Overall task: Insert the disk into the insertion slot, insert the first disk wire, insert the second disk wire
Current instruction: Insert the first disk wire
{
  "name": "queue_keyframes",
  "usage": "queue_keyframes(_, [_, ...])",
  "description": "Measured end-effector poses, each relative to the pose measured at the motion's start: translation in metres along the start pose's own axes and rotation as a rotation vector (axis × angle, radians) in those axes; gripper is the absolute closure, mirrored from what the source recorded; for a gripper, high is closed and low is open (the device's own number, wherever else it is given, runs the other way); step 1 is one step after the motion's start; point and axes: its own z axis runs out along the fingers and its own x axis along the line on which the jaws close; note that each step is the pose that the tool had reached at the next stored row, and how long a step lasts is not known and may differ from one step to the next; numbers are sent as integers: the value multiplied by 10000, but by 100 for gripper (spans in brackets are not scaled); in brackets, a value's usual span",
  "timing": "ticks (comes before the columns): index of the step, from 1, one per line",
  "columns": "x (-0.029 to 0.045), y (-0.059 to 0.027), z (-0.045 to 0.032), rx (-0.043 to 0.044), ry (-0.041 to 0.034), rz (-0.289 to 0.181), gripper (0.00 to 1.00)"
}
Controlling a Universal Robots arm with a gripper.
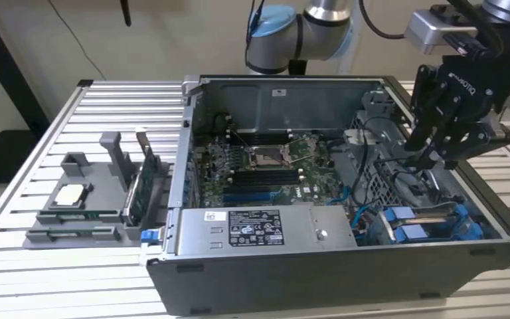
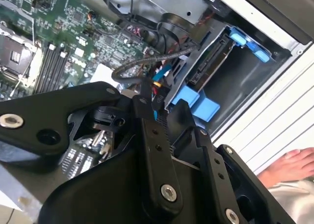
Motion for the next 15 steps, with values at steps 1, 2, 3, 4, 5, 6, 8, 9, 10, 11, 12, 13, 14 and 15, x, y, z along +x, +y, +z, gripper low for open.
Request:
queue_keyframes(1, [0,0,8,-1,-72,-3,60])
queue_keyframes(2, [1,-1,16,-2,-139,-6,62])
queue_keyframes(3, [2,-1,24,-3,-205,-8,62])
queue_keyframes(4, [2,-1,31,-4,-272,-11,69])
queue_keyframes(5, [3,-1,39,-5,-343,-13,69])
queue_keyframes(6, [3,-2,46,-6,-421,-16,69])
queue_keyframes(8, [3,-2,50,-8,-503,-20,69])
queue_keyframes(9, [2,-2,49,-8,-502,-21,69])
queue_keyframes(10, [2,-2,50,-8,-503,-21,71])
queue_keyframes(11, [3,-2,50,-8,-503,-22,78])
queue_keyframes(12, [2,-2,50,-8,-503,-21,78])
queue_keyframes(13, [3,-2,50,-8,-503,-21,78])
queue_keyframes(14, [3,-2,50,-8,-503,-21,78])
queue_keyframes(15, [3,-2,50,-8,-503,-21,78])
